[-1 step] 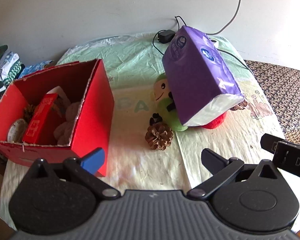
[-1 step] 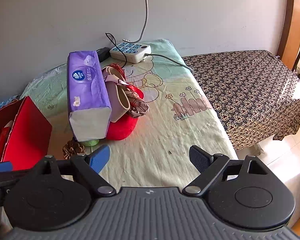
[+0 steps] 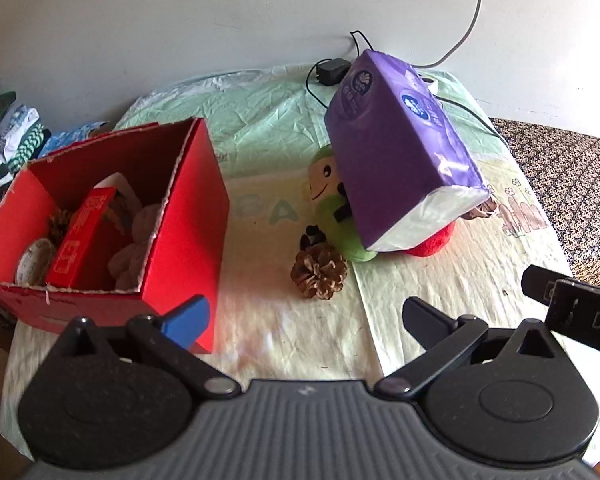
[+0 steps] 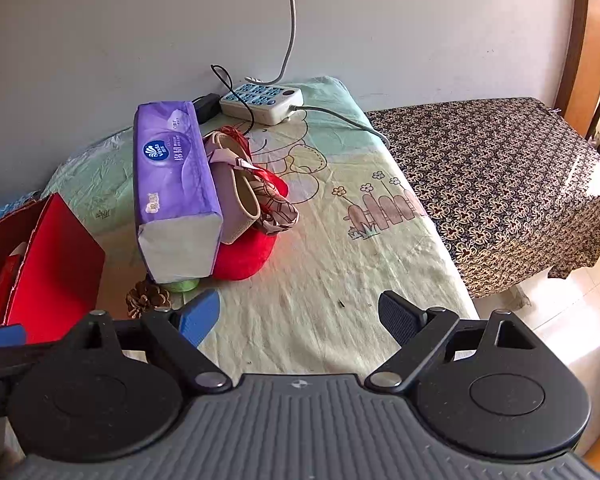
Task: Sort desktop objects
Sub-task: 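Move the right tool toward the pinecone beside the purple tissue pack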
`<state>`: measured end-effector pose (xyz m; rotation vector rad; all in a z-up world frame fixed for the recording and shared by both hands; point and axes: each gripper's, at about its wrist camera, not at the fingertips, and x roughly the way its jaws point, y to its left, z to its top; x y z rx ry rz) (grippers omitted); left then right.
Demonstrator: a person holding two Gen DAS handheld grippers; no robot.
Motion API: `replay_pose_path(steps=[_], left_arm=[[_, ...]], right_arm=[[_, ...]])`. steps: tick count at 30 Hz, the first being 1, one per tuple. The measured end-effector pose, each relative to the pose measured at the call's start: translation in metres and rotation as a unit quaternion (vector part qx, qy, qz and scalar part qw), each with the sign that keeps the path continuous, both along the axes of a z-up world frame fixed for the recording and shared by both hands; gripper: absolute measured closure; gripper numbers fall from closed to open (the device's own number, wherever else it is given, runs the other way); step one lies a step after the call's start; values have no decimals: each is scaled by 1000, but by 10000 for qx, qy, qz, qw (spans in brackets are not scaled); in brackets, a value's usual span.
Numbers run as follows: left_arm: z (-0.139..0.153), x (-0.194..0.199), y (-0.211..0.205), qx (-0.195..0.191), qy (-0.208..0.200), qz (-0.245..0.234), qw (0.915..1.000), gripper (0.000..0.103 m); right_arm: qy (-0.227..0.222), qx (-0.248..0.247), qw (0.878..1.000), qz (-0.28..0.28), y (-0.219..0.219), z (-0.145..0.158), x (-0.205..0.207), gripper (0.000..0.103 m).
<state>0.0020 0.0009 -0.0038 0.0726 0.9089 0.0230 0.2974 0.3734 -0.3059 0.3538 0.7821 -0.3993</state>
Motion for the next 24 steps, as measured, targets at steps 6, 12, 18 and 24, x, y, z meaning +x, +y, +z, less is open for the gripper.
replay_pose_path(steps=[6,12,18,24], left_arm=[[-13,7,3,-67,186,11,9998,1],[-25,13,6,-134,372,21,9992,1],[-32,19,12,-119,529,129,9984,1],[-39,23,16,-113,610,131,9980,1]], right_arm=[[56,26,9999,123,-4,-5,3,14],[110,49,9996,250,-7,-9,6,21],[126,138,9991,379,-3,-14,15,23],[195,196,9984,499,3,-20,23,25]])
